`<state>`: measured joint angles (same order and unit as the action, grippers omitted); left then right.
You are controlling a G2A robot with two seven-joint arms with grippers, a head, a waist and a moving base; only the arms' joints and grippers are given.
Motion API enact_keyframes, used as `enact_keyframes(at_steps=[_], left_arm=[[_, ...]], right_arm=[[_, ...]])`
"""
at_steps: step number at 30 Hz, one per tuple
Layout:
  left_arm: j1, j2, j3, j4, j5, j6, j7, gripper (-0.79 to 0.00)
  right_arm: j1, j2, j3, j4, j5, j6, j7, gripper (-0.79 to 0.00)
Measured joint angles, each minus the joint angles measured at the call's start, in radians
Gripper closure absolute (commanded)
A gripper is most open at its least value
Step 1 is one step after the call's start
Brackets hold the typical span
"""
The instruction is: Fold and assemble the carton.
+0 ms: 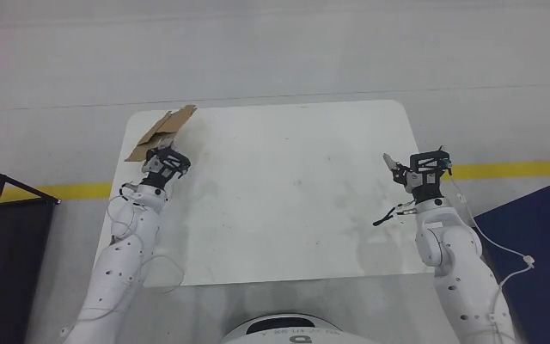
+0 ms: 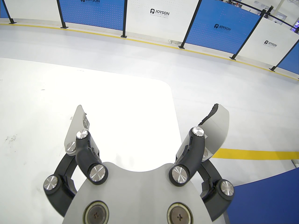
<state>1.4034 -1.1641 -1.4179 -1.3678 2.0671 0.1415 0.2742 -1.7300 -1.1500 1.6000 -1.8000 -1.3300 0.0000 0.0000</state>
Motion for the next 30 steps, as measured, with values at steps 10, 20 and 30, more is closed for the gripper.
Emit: enact_keyframes(at_steps=[10, 20, 30], left_arm=[[0.056, 0.016, -0.037, -0.184, 0.121, -0.017, 0.119, 0.0], [0.054, 0.015, -0.031, -0.187, 0.095, -0.025, 0.119, 0.0], [-0.22, -0.056, 0.363, -0.042, 0.24, -0.097, 0.141, 0.0]], right_arm=[[0.0, 0.0, 0.0, 0.0, 0.0, 0.0, 0.0, -0.785], [0.011, -0.003, -0.012, -0.005, 0.012, -0.012, -0.011, -0.785], [0.355, -0.04, -0.257, 0.22, 0.111, -0.151, -0.096, -0.785]])
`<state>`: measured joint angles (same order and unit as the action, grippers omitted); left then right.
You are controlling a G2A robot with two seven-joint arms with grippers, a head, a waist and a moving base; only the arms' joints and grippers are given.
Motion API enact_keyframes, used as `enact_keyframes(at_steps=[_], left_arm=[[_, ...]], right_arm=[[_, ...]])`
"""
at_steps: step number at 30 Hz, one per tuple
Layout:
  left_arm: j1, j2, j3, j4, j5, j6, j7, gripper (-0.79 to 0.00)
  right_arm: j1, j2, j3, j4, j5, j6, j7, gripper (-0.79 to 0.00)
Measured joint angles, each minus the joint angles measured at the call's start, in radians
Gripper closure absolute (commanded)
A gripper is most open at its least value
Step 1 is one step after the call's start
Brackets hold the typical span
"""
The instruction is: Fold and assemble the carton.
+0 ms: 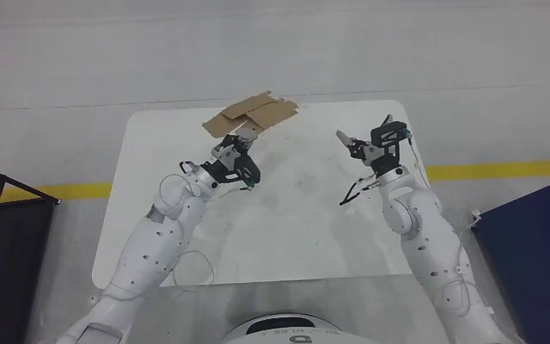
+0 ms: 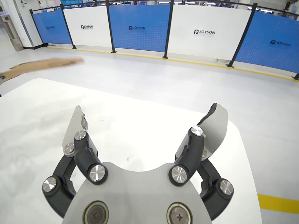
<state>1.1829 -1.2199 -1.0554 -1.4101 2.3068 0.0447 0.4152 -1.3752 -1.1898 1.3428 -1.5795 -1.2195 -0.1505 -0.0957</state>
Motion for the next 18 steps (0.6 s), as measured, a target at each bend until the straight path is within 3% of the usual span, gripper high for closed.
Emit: enact_keyframes(at_steps=[5, 18], left_arm=[[-0.132, -0.043, 0.131, 0.119, 0.049, 0.114, 0.0, 0.0], [-0.142, -0.038, 0.119, 0.097, 0.088, 0.098, 0.014, 0.0]], right_arm=[[0.061, -0.006, 0.004, 0.064, 0.101, -0.058, 0.001, -0.785], [0.05, -0.014, -0.011, 0.055, 0.129, -0.074, 0.002, -0.785]])
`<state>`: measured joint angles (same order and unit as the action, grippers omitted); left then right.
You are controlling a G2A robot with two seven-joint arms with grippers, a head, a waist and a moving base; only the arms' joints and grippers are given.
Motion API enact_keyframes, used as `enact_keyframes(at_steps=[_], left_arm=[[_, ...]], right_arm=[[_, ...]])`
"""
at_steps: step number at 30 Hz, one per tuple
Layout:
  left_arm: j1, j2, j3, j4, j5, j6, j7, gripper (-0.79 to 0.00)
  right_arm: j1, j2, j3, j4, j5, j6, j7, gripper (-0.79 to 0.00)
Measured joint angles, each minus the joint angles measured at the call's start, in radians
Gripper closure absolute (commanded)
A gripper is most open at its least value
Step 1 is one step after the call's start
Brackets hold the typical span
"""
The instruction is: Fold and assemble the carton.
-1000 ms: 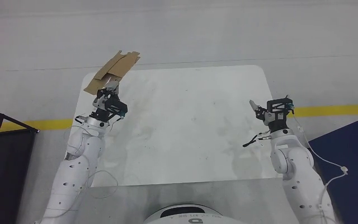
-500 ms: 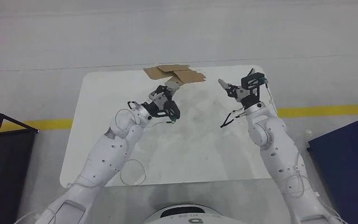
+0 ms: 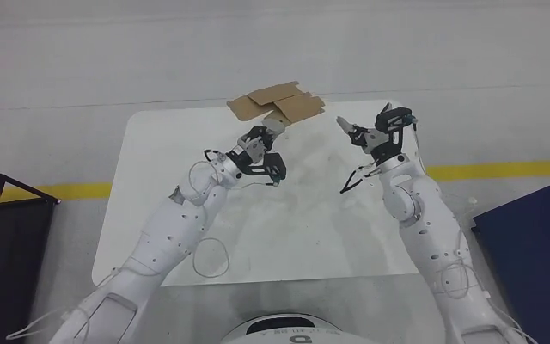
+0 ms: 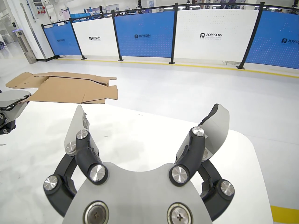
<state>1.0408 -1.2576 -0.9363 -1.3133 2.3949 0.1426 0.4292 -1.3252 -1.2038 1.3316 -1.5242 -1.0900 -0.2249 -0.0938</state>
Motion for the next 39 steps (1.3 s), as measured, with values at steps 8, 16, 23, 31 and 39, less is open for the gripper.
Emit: enact_keyframes(at_steps=[8, 16, 23, 31, 39], left_arm=[[-0.05, 0.013, -0.038, 0.009, 0.087, 0.057, 0.147, 0.0], [-0.077, 0.007, -0.002, 0.037, 0.157, 0.103, 0.221, 0.0], [-0.116, -0.006, 0.032, 0.07, 0.152, 0.092, 0.258, 0.0], [-0.139, -0.011, 0.037, 0.103, 0.14, 0.087, 0.289, -0.785], [-0.084, 0.016, -0.057, 0.14, 0.072, 0.102, 0.344, -0.785]], right_arm=[[0.002, -0.058, -0.068, 0.019, 0.852, -0.092, 0.096, -0.763], [0.028, -0.073, -0.097, 0.047, 1.238, -0.174, 0.243, -0.708], [0.054, -0.089, -0.144, 0.057, 1.312, -0.175, 0.255, -0.286], [0.063, -0.099, -0.136, 0.086, 1.298, -0.173, 0.172, 0.0], [0.055, -0.091, -0.075, 0.009, 1.15, -0.225, 0.129, 0.0]])
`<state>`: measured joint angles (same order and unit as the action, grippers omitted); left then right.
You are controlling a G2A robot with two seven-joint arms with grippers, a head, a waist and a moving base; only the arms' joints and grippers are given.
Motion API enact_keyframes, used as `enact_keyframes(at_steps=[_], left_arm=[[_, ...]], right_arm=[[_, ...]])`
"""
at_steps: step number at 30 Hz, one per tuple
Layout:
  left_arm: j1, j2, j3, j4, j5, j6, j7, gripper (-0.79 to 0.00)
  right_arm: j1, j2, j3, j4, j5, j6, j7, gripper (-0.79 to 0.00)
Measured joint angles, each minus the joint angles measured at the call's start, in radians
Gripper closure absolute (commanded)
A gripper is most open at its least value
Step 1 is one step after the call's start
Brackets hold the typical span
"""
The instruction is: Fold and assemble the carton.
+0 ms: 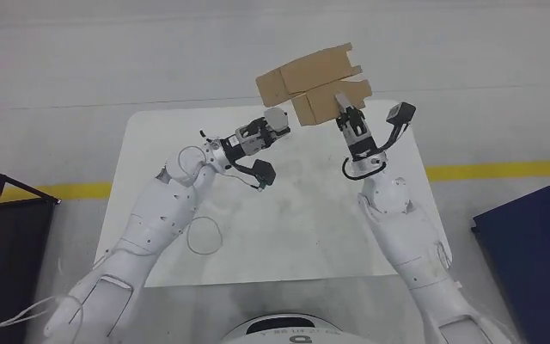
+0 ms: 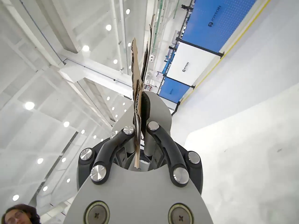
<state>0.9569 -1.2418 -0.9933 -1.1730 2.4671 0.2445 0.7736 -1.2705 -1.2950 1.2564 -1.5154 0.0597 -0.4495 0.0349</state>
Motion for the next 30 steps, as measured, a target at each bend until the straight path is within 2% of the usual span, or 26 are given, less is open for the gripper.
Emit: enact_keyframes(at_steps=[5, 10, 24, 26, 27, 28, 30], left_arm=[[0.095, 0.039, -0.116, -0.022, 0.011, -0.009, -0.015, -0.785], [0.186, 0.071, -0.224, -0.109, 0.001, -0.034, -0.026, -0.785], [0.192, 0.072, -0.229, -0.117, -0.002, -0.038, -0.026, -0.785], [0.192, 0.072, -0.229, -0.117, -0.002, -0.038, -0.026, -0.785], [0.192, 0.072, -0.229, -0.117, -0.002, -0.038, -0.026, -0.785], [0.192, 0.072, -0.229, -0.117, -0.002, -0.038, -0.026, -0.785], [0.192, 0.072, -0.229, -0.117, -0.002, -0.038, -0.026, -0.785]], right_arm=[[-0.026, 0.007, 0.044, -0.108, -0.073, -0.057, -0.001, 0.0], [-0.048, 0.007, 0.059, -0.181, -0.135, -0.101, -0.019, 0.0], [-0.05, 0.006, 0.06, -0.185, -0.141, -0.099, -0.03, 0.0], [-0.058, 0.001, 0.047, -0.19, -0.1, -0.096, -0.047, 0.0], [-0.061, -0.004, 0.037, -0.194, -0.033, -0.085, -0.057, 0.0], [-0.063, -0.008, 0.03, -0.2, 0.041, -0.071, -0.057, 0.0], [-0.076, -0.022, -0.005, -0.254, 0.286, 0.011, -0.011, 0.0]])
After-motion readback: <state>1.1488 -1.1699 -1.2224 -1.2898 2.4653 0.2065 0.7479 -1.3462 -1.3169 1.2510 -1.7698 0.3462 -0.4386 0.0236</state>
